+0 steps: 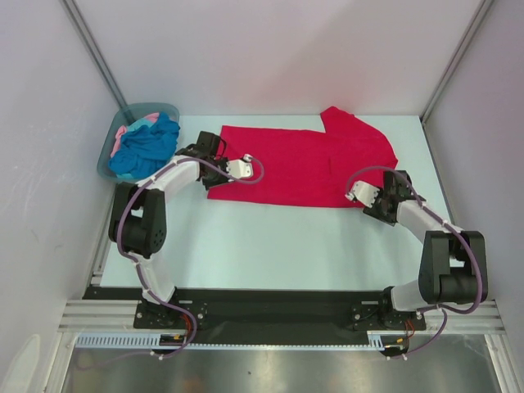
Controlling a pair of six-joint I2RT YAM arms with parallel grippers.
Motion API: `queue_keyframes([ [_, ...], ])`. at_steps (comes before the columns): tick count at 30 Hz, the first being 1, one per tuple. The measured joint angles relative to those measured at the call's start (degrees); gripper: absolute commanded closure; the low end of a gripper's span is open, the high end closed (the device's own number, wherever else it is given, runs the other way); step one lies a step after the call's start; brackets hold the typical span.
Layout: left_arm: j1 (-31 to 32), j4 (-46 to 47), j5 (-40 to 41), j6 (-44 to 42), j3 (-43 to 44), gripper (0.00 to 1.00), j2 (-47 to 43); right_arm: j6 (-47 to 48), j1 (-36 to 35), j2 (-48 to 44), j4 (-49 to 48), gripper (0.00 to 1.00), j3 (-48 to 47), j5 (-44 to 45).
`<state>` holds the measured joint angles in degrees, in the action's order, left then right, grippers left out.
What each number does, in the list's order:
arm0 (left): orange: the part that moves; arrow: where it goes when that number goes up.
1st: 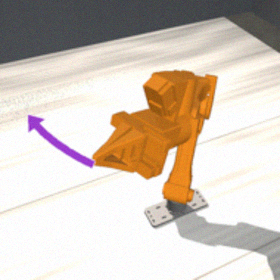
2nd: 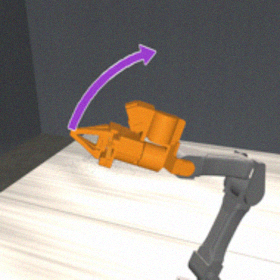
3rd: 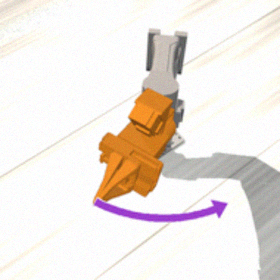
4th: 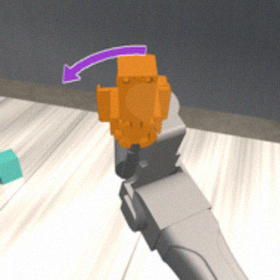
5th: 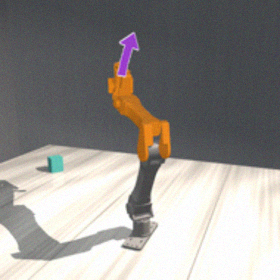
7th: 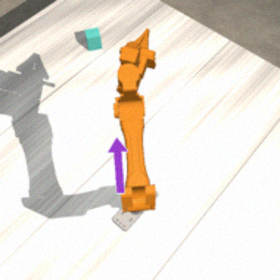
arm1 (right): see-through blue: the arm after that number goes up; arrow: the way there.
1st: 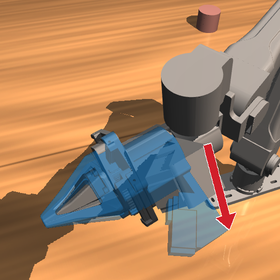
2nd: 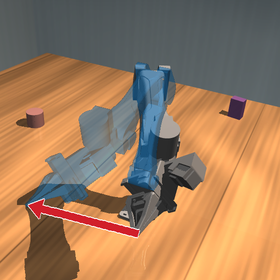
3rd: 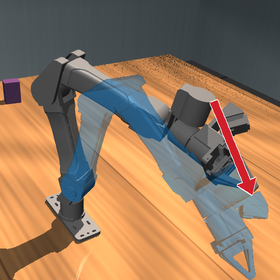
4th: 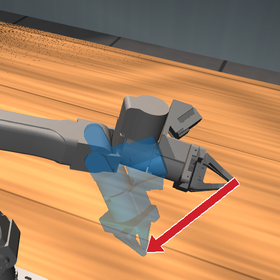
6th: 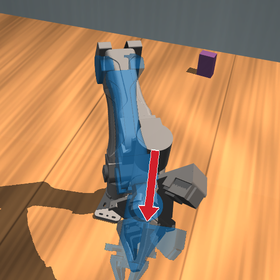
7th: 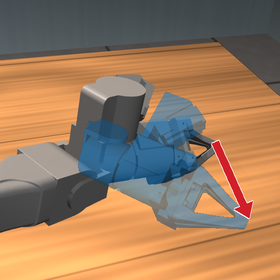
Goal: Fold and stack the t-shirts
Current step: Fold the tshirt
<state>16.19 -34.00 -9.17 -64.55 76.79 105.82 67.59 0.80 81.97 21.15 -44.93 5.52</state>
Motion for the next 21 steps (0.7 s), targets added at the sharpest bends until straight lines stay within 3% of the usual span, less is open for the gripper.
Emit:
queue_keyframes([
  [12,0.04,0.11,1.07,-0.02,0.57,0.99,-0.15,6.64,0.61,5.35,-15.39,0.50,4.00,0.22],
  [21,0.04,0.15,1.77,-0.04,0.85,1.00,-0.52,9.29,2.36,6.97,-16.55,0.52,4.04,-0.17],
])
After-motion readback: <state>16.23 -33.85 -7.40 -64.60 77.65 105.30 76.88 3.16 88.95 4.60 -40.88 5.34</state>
